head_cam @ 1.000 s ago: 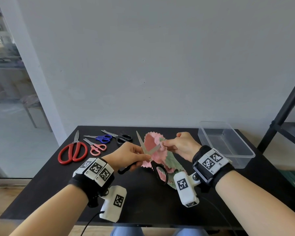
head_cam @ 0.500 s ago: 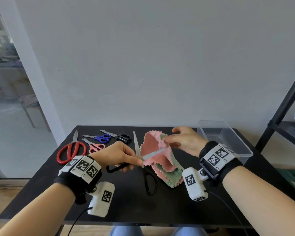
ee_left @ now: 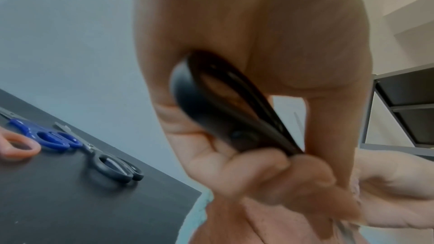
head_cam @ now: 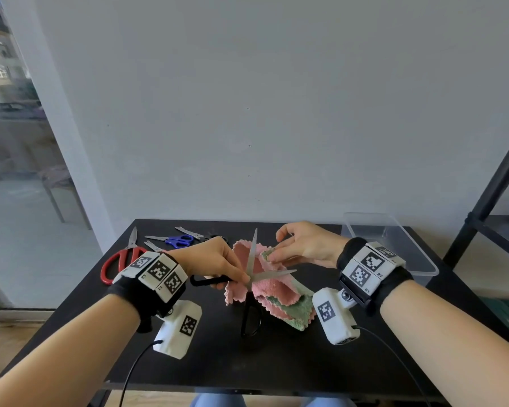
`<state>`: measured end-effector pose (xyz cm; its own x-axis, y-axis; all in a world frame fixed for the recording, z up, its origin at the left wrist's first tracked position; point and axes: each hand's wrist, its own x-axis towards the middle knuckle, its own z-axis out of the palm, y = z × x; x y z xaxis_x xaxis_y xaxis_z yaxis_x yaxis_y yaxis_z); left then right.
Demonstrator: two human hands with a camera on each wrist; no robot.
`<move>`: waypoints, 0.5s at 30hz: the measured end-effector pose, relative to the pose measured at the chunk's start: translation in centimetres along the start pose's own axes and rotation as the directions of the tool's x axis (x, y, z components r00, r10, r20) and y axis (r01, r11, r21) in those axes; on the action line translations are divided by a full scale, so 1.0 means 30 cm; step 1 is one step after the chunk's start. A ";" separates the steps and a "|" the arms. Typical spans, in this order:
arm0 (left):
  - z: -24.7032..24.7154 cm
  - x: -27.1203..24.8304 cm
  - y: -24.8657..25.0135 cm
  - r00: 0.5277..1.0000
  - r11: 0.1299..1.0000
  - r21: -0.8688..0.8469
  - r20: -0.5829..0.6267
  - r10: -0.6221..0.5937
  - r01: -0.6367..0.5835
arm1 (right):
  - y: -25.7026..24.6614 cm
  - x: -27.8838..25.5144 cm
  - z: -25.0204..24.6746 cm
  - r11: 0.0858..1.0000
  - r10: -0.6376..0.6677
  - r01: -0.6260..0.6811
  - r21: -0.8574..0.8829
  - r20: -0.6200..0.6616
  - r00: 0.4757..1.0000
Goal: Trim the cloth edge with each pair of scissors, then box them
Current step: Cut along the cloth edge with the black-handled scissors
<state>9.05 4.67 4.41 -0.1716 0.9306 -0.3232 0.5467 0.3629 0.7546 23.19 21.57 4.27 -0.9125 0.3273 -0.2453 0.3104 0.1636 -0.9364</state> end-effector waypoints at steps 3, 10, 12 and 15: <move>0.002 0.010 0.003 0.999 1.000 0.013 -0.029 -0.013 0.014 | -0.011 0.003 0.018 0.999 -0.021 0.021 -0.040 -0.001 1.000; 0.007 0.024 0.001 0.998 1.000 0.023 -0.064 0.007 -0.006 | -0.010 0.025 0.046 0.984 -0.074 0.061 -0.165 -0.073 0.995; 0.010 0.025 0.000 0.997 1.000 0.013 -0.073 0.012 -0.011 | -0.011 0.024 0.048 0.980 -0.073 0.059 -0.192 -0.070 0.995; 0.015 0.032 -0.003 0.994 1.000 -0.005 -0.105 0.010 -0.011 | -0.021 0.023 0.052 0.973 -0.072 0.053 -0.226 -0.077 0.994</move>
<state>9.20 5.51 3.77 -0.2508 0.9341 -0.2539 0.5443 0.3530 0.7610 21.95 20.23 4.31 -0.9091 0.3857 -0.1573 0.3141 0.3867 -0.8671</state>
